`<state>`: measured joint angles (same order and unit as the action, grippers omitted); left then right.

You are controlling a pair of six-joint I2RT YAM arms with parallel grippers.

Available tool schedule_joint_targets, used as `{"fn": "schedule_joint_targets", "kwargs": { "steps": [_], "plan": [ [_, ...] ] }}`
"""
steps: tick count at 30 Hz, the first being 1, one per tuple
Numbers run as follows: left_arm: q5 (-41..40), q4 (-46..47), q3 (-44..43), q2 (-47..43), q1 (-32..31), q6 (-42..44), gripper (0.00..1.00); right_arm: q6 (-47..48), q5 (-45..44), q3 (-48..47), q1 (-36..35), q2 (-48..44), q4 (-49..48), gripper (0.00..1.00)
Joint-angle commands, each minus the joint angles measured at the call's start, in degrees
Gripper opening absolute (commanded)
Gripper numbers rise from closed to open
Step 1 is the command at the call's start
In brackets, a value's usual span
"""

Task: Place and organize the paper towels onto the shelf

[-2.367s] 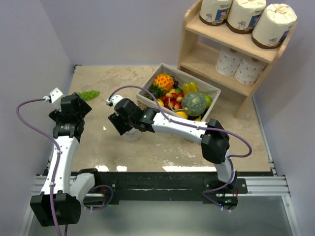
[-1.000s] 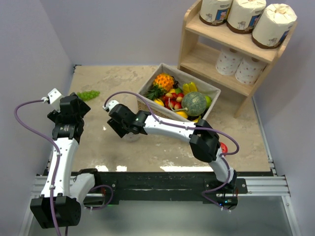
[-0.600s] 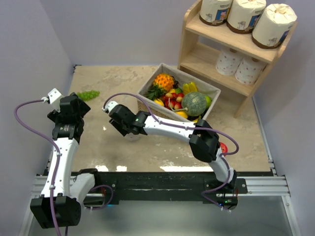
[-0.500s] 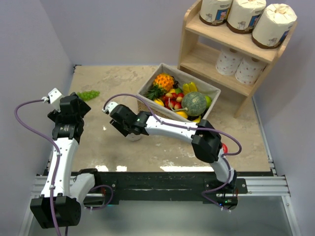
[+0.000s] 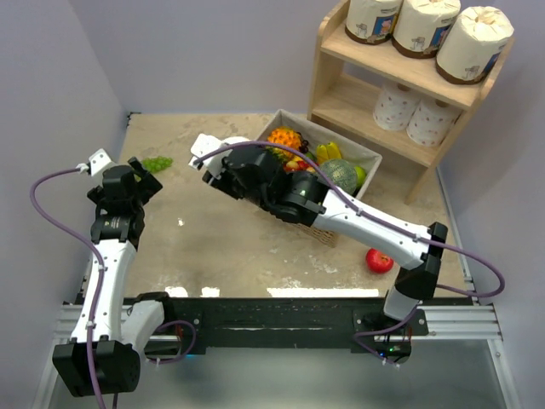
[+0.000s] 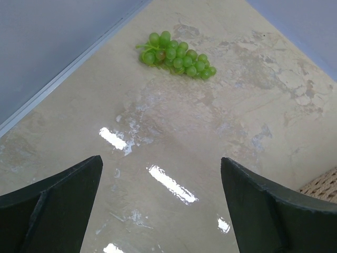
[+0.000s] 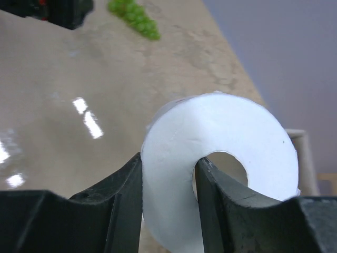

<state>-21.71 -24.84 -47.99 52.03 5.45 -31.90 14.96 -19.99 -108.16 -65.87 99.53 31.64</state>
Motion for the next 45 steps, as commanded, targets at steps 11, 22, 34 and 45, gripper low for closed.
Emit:
{"fn": "schedule_joint_targets", "kwargs": {
  "steps": [11,22,34,45],
  "plan": [
    [5.45,4.45,0.61,-1.85,-0.71,1.67,0.99,27.92,-13.69,8.13,26.47,-6.27,-16.78,0.41],
    [5.89,4.45,0.53,-2.02,-0.62,1.58,0.99,33.81,-8.84,10.60,34.13,-4.78,-20.47,0.42],
    [6.07,4.54,0.61,-1.93,-0.62,1.58,0.99,35.31,-2.17,12.18,38.00,-2.76,-22.41,0.41],
    [5.98,4.54,0.70,-1.85,-0.62,1.66,0.99,35.75,1.00,11.39,39.41,-1.00,-21.88,0.41]
  ]
}}
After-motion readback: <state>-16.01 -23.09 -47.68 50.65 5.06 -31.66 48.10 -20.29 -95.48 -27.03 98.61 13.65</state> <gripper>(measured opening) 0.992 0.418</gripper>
